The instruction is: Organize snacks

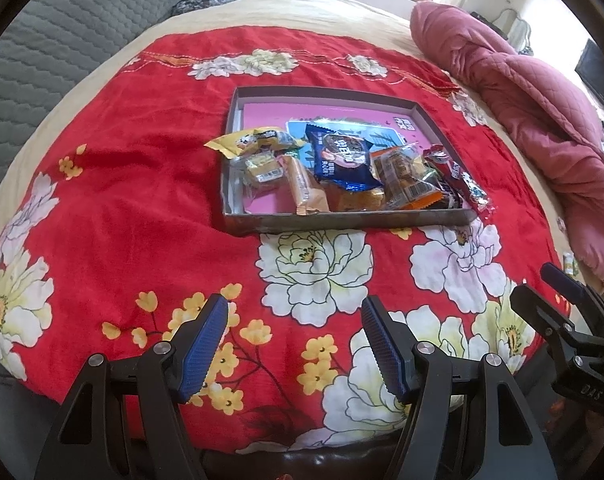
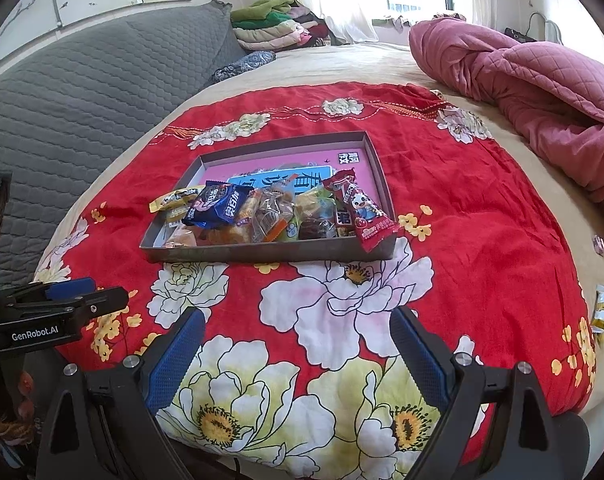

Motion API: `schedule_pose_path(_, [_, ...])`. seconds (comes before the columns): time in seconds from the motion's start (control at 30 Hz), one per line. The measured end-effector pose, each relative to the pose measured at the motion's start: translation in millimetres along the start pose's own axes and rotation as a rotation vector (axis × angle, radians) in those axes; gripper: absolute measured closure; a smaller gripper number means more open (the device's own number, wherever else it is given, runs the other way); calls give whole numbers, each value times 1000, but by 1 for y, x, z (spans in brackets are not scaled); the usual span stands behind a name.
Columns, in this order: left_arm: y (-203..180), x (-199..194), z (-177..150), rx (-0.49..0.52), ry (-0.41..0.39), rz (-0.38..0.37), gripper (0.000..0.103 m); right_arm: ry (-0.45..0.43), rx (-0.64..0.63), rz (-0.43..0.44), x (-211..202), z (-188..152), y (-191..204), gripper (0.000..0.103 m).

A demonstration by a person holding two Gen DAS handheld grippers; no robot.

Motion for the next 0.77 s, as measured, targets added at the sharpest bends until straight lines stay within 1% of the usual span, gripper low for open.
schedule_pose_path(0.33, [7, 1, 3, -13, -15, 33, 32, -12, -22, -10, 0, 2, 4, 9])
schedule_pose_path(0.43, [14, 4, 5, -43, -21, 39, 32, -11, -20, -14, 2, 2, 3, 9])
schedule_pose_path(0.57, [32, 4, 10, -123, -51, 27, 32, -7, -17, -19, 6, 1, 1, 9])
schedule_pose_path(0.67, [48, 4, 15, -162, -82, 57, 32, -3, -16, -18, 10, 1, 0, 9])
schedule_pose_path(0.77, [58, 3, 19, -159, -99, 97, 32, 0, -11, -14, 15, 1, -3, 9])
Point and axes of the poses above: each gripper's, at about its wrist camera, not at the fingertips, and x roughly the way its jaws point, y to its left, z to its top, the point moved 3 cm from there along x, roughly the way its jaws point, and after that the axes turned 10 degrees about -z, right-handed, at the moved point
